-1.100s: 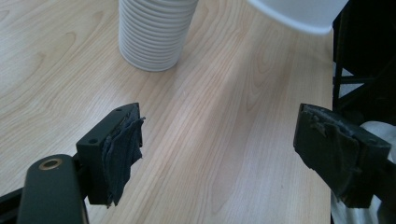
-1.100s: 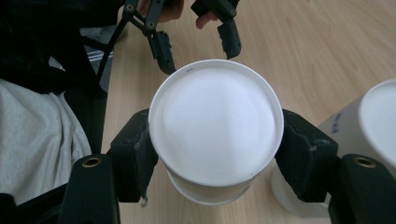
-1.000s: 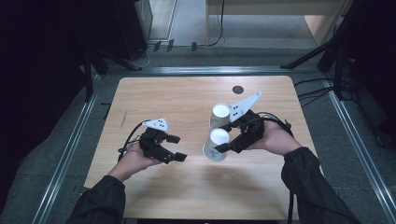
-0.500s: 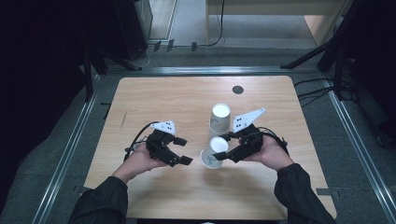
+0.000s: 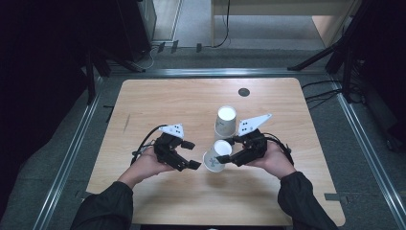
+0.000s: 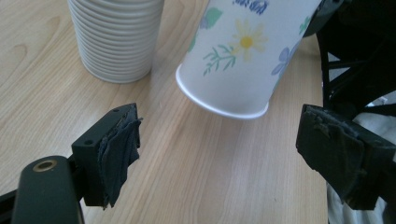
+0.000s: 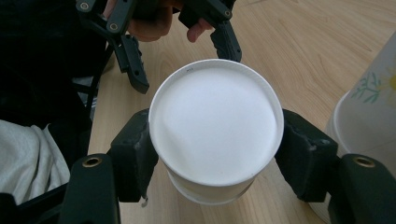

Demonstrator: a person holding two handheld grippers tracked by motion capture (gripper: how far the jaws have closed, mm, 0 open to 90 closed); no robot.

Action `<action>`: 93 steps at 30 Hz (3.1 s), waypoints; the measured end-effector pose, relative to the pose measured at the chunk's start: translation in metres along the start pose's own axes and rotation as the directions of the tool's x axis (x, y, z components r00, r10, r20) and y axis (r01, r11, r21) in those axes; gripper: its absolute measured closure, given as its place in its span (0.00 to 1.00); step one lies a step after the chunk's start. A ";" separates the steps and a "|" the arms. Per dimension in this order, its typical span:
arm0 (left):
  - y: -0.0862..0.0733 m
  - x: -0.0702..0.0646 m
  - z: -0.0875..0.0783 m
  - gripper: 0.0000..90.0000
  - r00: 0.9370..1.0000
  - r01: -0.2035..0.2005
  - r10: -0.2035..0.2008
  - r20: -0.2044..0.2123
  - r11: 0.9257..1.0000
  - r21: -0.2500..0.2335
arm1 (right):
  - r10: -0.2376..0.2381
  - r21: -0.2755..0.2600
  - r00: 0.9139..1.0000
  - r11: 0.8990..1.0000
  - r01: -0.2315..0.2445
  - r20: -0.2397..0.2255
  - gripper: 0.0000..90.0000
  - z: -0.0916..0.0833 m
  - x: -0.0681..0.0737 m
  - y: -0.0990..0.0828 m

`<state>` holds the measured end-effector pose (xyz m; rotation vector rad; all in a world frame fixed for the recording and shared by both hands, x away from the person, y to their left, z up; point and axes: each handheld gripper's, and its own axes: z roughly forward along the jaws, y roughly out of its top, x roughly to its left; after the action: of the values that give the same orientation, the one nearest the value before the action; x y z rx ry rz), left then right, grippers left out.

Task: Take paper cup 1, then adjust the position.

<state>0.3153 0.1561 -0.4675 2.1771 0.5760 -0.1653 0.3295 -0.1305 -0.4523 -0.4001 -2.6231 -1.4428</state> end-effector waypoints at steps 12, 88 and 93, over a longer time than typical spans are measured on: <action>0.007 0.002 0.003 0.15 1.000 -0.014 0.014 0.011 1.000 -0.005 | 0.024 -0.003 1.000 1.000 -0.024 -0.001 0.39 0.001 -0.007 -0.007; 0.014 -0.008 0.030 0.33 0.981 -0.176 0.175 0.084 0.984 -0.002 | 0.031 -0.079 0.995 0.996 -0.038 -0.095 0.31 0.009 -0.001 -0.002; 0.016 -0.006 0.022 0.33 0.984 -0.164 0.163 0.073 0.986 0.006 | 0.040 -0.074 0.997 0.996 -0.045 -0.064 0.29 0.004 -0.003 -0.004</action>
<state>0.3196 0.1287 -0.4680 2.2088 0.3540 -0.1584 0.3310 -0.1296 -0.4582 -0.4095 -2.5025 -1.5191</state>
